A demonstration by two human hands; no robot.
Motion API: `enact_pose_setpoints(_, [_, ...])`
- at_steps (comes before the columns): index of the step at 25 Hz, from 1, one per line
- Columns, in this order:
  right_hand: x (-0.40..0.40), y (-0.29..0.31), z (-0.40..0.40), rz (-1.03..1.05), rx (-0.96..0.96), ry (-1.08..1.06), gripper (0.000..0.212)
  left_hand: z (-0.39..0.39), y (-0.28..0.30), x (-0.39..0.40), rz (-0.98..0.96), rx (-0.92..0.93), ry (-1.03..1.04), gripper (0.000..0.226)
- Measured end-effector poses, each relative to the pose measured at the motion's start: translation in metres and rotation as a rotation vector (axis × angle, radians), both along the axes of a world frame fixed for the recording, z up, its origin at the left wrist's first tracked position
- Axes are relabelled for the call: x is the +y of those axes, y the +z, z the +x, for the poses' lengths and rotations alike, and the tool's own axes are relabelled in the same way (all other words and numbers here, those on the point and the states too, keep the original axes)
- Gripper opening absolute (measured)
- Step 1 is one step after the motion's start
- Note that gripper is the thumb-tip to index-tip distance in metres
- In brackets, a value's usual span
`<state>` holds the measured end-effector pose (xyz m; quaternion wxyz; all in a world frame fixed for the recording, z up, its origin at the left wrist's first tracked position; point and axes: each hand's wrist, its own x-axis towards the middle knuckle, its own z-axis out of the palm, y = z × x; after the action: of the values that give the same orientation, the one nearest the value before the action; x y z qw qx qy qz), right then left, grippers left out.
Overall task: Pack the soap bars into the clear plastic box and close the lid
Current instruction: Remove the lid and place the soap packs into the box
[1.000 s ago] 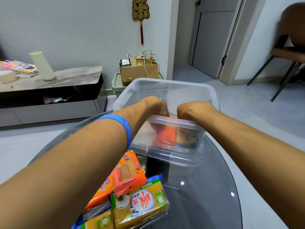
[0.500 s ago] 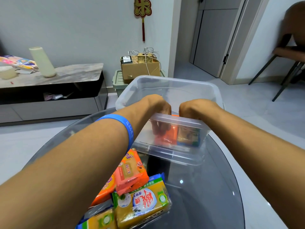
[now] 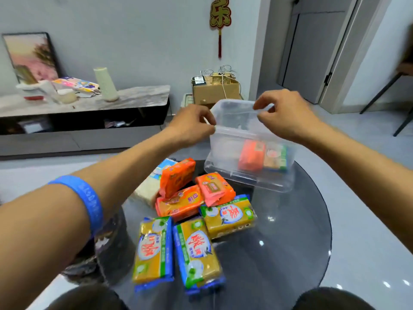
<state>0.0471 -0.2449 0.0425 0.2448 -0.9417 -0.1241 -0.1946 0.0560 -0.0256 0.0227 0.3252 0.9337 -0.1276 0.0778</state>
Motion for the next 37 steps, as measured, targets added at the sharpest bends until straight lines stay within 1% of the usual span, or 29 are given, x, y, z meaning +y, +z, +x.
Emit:
enact_pose_setpoints(1, [0.013,-0.007,-0.021,0.052,-0.002,0.046,0.023,-0.022,-0.012,0.015,0.034,0.078,-0.051,0.01])
enact_pose_setpoints(2, [0.027,-0.019,-0.042,0.064,0.063,0.103,0.019,-0.042,-0.025,0.028,0.098,0.116,-0.073,0.01])
enact_pose_setpoints(3, [0.042,-0.034,-0.059,0.024,0.167,0.15,0.018,-0.057,-0.037,0.041,0.178,0.1,-0.061,0.011])
enact_pose_setpoints(4, [0.058,-0.051,-0.07,-0.053,0.275,0.173,0.022,-0.067,-0.048,0.05,0.254,0.045,-0.021,0.018])
enact_pose_setpoints(5, [0.073,-0.066,-0.078,-0.143,0.361,0.164,0.026,-0.073,-0.057,0.058,0.324,-0.015,0.027,0.029])
enact_pose_setpoints(6, [0.087,-0.081,-0.082,-0.231,0.421,0.12,0.029,-0.075,-0.064,0.062,0.366,-0.031,0.057,0.041])
enact_pose_setpoints(8, [0.109,-0.103,-0.084,-0.351,0.46,0.006,0.039,-0.073,-0.08,0.064,0.3,0.039,0.078,0.058])
enact_pose_setpoints(9, [0.116,-0.111,-0.082,-0.374,0.436,-0.045,0.044,-0.071,-0.087,0.065,0.237,0.074,0.103,0.059])
enact_pose_setpoints(11, [0.125,-0.119,-0.075,-0.37,0.391,-0.113,0.052,-0.065,-0.1,0.065,0.168,0.066,0.213,0.05])
enact_pose_setpoints(13, [0.126,-0.122,-0.067,-0.349,0.41,-0.147,0.056,-0.058,-0.102,0.06,0.223,0.002,0.322,0.034])
enact_pose_setpoints(14, [0.126,-0.124,-0.062,-0.338,0.432,-0.155,0.057,-0.053,-0.099,0.056,0.272,0.002,0.359,0.03])
enact_pose_setpoints(16, [0.121,-0.125,-0.053,-0.294,0.465,-0.148,0.057,-0.039,-0.092,0.049,0.348,0.085,0.396,0.028])
enact_pose_setpoints(17, [0.115,-0.125,-0.051,-0.225,0.479,-0.136,0.057,-0.032,-0.091,0.048,0.32,0.139,0.415,0.026])
enact_pose_setpoints(18, [0.108,-0.122,-0.049,-0.117,0.506,-0.13,0.058,-0.024,-0.088,0.047,0.211,0.185,0.449,0.025])
enact_pose_setpoints(19, [0.1,-0.116,-0.047,0.028,0.539,-0.121,0.059,-0.02,-0.085,0.049,0.022,0.231,0.497,0.024])
enact_pose_setpoints(20, [0.092,-0.105,-0.046,0.206,0.577,-0.106,0.056,-0.02,-0.079,0.053,-0.231,0.28,0.54,0.022])
enact_pose_setpoints(21, [0.082,-0.092,-0.046,0.408,0.617,-0.08,0.047,-0.021,-0.071,0.057,-0.51,0.328,0.555,0.021])
enact_pose_setpoints(22, [0.073,-0.078,-0.047,0.612,0.658,-0.037,0.037,-0.022,-0.062,0.061,-0.767,0.38,0.537,0.023])
enact_pose_setpoints(23, [0.065,-0.063,-0.047,0.772,0.701,0.012,0.028,-0.024,-0.053,0.066,-0.971,0.44,0.471,0.025])
enact_pose_setpoints(24, [0.057,-0.048,-0.046,0.893,0.723,0.057,0.024,-0.026,-0.042,0.068,-1.113,0.482,0.383,0.025])
enact_pose_setpoints(25, [0.049,-0.033,-0.043,0.966,0.712,0.082,0.023,-0.025,-0.029,0.066,-1.18,0.499,0.305,0.024])
enact_pose_setpoints(26, [0.041,-0.017,-0.039,1.007,0.678,0.09,0.024,-0.021,-0.016,0.06,-1.182,0.494,0.251,0.023])
enact_pose_setpoints(27, [0.033,-0.002,-0.033,1.022,0.627,0.08,0.025,-0.014,-0.004,0.05,-1.136,0.476,0.227,0.022])
enact_pose_setpoints(28, [0.026,0.011,-0.026,1.014,0.569,0.053,0.025,-0.006,0.008,0.036,-1.055,0.451,0.224,0.022])
enact_pose_setpoints(30, [0.013,0.031,-0.007,0.928,0.481,-0.03,0.029,0.017,0.029,0.003,-0.912,0.406,0.235,0.023])
enact_pose_setpoints(32, [0.004,0.04,0.011,0.802,0.477,-0.112,0.04,0.039,0.042,-0.027,-0.821,0.374,0.249,0.027])
enact_pose_setpoints(34, [-0.005,0.038,0.029,0.731,0.529,-0.153,0.048,0.063,0.049,-0.052,-0.702,0.343,0.263,0.029])
enact_pose_setpoints(35, [-0.009,0.034,0.038,0.697,0.566,-0.165,0.043,0.074,0.048,-0.062,-0.634,0.34,0.259,0.027])
enact_pose_setpoints(37, [-0.016,0.023,0.058,0.546,0.612,-0.224,0.018,0.095,0.041,-0.077,-0.431,0.385,0.229,0.025])
